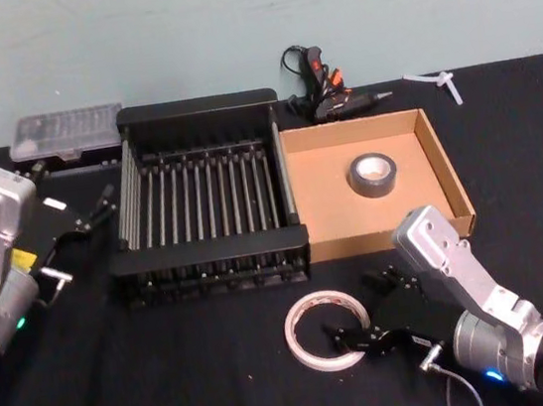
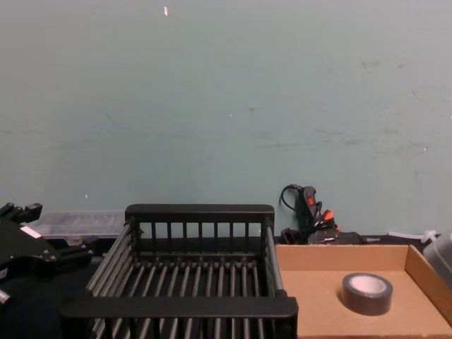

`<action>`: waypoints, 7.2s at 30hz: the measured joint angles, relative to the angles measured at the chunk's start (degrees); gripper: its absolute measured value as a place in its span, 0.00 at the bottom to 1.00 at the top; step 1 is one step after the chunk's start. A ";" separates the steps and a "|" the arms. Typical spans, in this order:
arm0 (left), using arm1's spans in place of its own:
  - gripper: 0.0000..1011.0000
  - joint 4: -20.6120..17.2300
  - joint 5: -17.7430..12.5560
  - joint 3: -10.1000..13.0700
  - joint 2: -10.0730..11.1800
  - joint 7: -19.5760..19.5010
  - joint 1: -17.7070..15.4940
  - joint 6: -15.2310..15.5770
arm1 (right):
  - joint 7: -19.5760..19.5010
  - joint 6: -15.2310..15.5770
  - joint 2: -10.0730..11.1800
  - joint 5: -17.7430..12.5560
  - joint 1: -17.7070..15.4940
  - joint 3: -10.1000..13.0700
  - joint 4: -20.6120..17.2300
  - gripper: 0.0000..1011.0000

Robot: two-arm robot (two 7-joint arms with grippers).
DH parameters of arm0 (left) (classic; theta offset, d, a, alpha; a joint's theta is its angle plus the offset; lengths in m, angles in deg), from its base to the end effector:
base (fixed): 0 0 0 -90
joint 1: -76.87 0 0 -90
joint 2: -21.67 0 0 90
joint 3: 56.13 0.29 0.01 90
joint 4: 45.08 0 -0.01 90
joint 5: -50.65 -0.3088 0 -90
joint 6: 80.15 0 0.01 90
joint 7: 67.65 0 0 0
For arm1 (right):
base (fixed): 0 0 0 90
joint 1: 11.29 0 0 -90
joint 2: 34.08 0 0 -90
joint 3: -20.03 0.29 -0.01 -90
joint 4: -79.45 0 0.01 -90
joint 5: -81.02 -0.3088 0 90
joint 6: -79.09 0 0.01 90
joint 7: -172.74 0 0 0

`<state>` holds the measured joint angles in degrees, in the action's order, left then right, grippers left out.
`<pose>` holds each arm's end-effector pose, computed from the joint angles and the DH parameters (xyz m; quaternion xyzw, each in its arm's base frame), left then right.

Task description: Pick up the white tape and place it into the black box , Pick up the silver tape and place it into the brown box.

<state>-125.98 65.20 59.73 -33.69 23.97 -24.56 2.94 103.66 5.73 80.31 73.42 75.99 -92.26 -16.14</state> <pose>0.3581 0.0827 -0.3023 0.1414 -0.1324 0.5799 0.7913 0.2889 0.0014 -0.3131 -0.2258 0.0514 -0.3928 0.8900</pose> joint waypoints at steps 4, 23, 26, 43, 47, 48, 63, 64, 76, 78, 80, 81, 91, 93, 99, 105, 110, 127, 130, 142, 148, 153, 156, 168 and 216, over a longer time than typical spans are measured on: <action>0.99 0.00 0.00 0.00 0.00 0.00 0.00 0.00 | 0.00 0.00 0.01 -0.01 0.00 0.01 -0.02 0.99; 0.99 0.00 0.00 0.00 0.00 0.00 0.00 0.00 | 0.04 -0.04 0.04 -0.07 -0.05 0.04 -0.09 0.62; 0.99 0.00 0.00 0.00 0.00 0.00 0.00 0.00 | 0.04 -0.04 0.04 -0.09 -0.05 0.04 -0.09 0.54; 0.99 0.00 0.00 0.00 0.00 0.00 0.00 0.00 | 0.05 -0.06 0.04 -0.14 -0.05 0.04 -0.10 0.09; 0.99 0.00 0.00 0.00 0.00 0.00 0.00 0.00 | 0.05 -0.06 0.04 -0.14 -0.05 0.04 -0.10 0.08; 0.99 0.00 0.00 0.00 0.00 0.00 0.00 0.00 | 0.06 -0.08 0.04 -0.16 -0.05 0.05 -0.10 0.08; 0.99 0.00 0.00 0.00 0.00 0.00 0.00 0.00 | 1.79 -1.30 1.16 -2.87 -0.62 1.51 -2.71 0.08; 0.99 0.00 0.00 0.00 0.00 0.00 0.00 0.00 | 2.13 -1.45 1.47 -3.30 -0.65 1.67 -3.30 0.08; 0.99 0.00 0.00 0.00 0.00 0.00 0.00 0.00 | 4.61 -2.97 4.11 -7.20 -0.25 2.27 -7.62 0.08; 0.99 0.00 0.00 0.00 0.00 0.00 0.00 0.00 | 4.83 -3.32 4.34 -7.59 0.02 2.26 -7.95 0.08; 0.99 0.00 0.00 0.00 0.00 0.00 0.00 0.00 | 4.96 -3.77 4.55 -8.04 0.57 2.17 -8.26 0.08; 0.99 0.00 0.00 0.00 0.00 0.00 0.00 0.00 | 4.99 -4.06 4.59 -8.29 1.11 2.06 -8.30 0.08; 0.99 0.00 0.00 0.00 0.00 0.00 0.00 0.00 | 3.87 -5.68 2.87 -8.92 6.93 0.81 -5.99 0.08; 0.99 0.00 0.00 0.00 0.00 0.00 0.00 0.00 | 3.45 -5.87 2.05 -8.86 8.80 0.35 -4.77 0.08; 0.99 0.00 0.00 0.00 0.00 0.00 0.00 0.00 | 2.53 -6.09 -0.20 -8.23 12.94 -0.87 -1.56 0.08; 0.99 0.00 0.00 0.00 0.00 0.00 0.00 0.00 | 1.20 -6.46 -3.21 -6.87 17.63 -2.16 3.18 0.08; 0.99 0.00 0.00 0.00 0.00 0.00 0.00 0.00 | -0.42 -7.10 -6.34 -5.39 21.21 -2.96 7.96 0.08; 0.99 0.00 0.00 0.00 0.00 0.00 0.00 0.00 | -3.62 -8.98 -15.66 -0.15 29.62 -5.07 23.78 0.08; 0.99 0.00 0.00 0.00 0.00 0.00 0.00 0.00 | -4.15 -9.16 -17.08 0.78 30.88 -5.26 26.92 0.08; 0.99 0.00 0.00 0.00 0.00 0.00 0.00 0.00 | -5.45 -10.09 -21.21 3.57 34.47 -5.38 37.08 0.08; 0.99 0.00 0.00 0.00 0.00 0.00 0.00 0.00 | -5.71 -10.16 -22.26 4.58 35.11 -4.90 39.66 0.08; 0.99 0.00 0.00 0.00 0.00 0.00 0.00 0.00 | -5.79 -10.16 -22.48 4.98 35.20 -4.69 40.17 0.08; 0.99 0.00 0.00 0.00 0.00 0.00 0.00 0.00 | -5.79 -10.16 -22.44 4.96 35.20 -4.71 40.09 0.08; 0.99 0.00 0.00 0.00 0.00 0.00 0.00 0.00 | -5.75 -10.14 -22.35 4.85 35.15 -4.78 39.84 0.24; 0.99 0.00 0.00 0.00 0.00 0.00 0.00 0.00 | -2.67 -7.04 -14.22 1.96 25.28 1.51 18.37 0.99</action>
<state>-125.98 65.20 59.73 -33.69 23.97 -24.56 2.94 101.00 -1.31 66.09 75.39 101.28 -90.75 2.23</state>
